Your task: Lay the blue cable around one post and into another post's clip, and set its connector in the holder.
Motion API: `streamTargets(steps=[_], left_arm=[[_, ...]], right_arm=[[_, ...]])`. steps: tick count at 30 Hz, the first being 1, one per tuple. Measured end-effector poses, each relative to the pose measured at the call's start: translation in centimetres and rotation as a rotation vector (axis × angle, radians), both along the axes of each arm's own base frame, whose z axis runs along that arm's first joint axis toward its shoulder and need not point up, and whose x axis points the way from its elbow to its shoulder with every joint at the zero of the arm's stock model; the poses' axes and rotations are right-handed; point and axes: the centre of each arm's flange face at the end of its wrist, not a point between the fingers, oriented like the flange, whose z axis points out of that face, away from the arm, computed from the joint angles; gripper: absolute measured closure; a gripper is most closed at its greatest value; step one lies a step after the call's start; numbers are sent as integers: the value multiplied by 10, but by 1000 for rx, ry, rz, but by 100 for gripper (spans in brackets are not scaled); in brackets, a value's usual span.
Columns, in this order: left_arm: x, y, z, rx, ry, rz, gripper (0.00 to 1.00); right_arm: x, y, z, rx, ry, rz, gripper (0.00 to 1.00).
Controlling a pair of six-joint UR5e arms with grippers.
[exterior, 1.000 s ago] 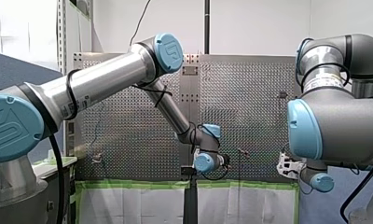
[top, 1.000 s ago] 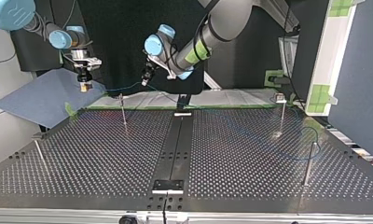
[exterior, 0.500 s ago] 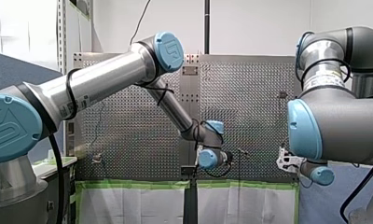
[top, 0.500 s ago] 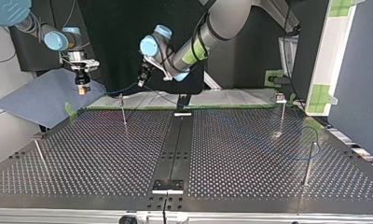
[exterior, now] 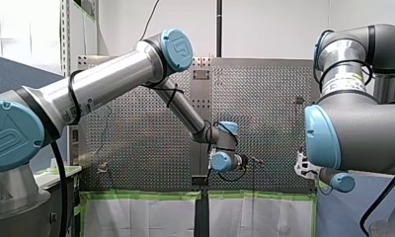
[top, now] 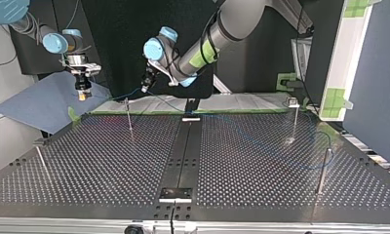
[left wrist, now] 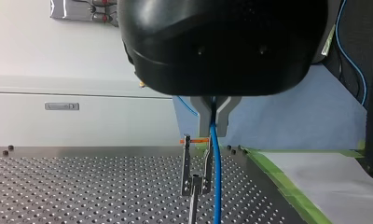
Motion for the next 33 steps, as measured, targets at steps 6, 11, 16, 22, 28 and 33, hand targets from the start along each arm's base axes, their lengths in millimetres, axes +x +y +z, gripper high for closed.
streamTargets(steps=[6, 11, 16, 22, 28, 33], left_arm=[[0, 0, 0, -6, 5, -7, 98], [-3, -3, 0, -10, 6, -24, 98], [-8, -9, 1, -15, 5, -45, 98], [-9, -18, 9, -31, -3, -56, 98], [1, -24, 21, -63, -6, -47, 98], [7, -22, 23, -82, 4, -38, 98]], right_arm=[[3, 0, 3, -4, -3, 17, 100], [2, -2, 7, -9, -4, 19, 100], [1, -4, 17, -18, -4, 18, 100], [0, -5, 19, -19, -6, 18, 100], [0, -6, 21, -19, -14, 18, 100], [0, -6, 22, -22, -23, 18, 100]])
